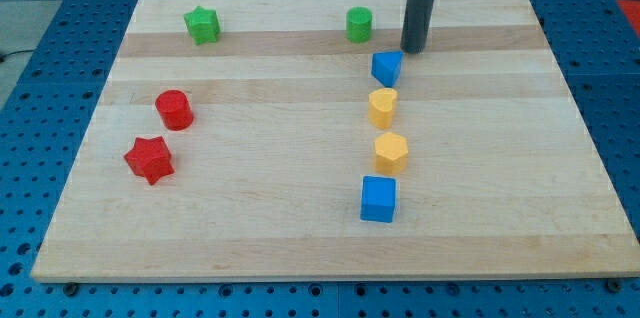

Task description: Move the blue cube to the left side

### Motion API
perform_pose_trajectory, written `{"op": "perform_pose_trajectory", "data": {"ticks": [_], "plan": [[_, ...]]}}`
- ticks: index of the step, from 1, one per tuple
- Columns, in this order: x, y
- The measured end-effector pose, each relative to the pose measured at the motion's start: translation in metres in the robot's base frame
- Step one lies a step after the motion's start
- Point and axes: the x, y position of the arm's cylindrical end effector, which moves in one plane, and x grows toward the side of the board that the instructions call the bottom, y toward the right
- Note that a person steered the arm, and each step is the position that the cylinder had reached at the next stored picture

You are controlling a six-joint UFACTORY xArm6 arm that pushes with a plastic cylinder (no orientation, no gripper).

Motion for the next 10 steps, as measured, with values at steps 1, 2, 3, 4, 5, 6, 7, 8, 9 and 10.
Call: {"op": "perform_pose_trajectory", "data": {"ticks": [1,2,3,4,5,6,7,8,9,10], "plan": [[0.063,0.060],[0.111,0.064],[0.160,0.058],[0.191,0.010],[0.211,-0.010],[0.211,-0.022],[0.210,-0.056],[0.210,-0.073],[0.199,-0.071],[0.187,-0.050]]}}
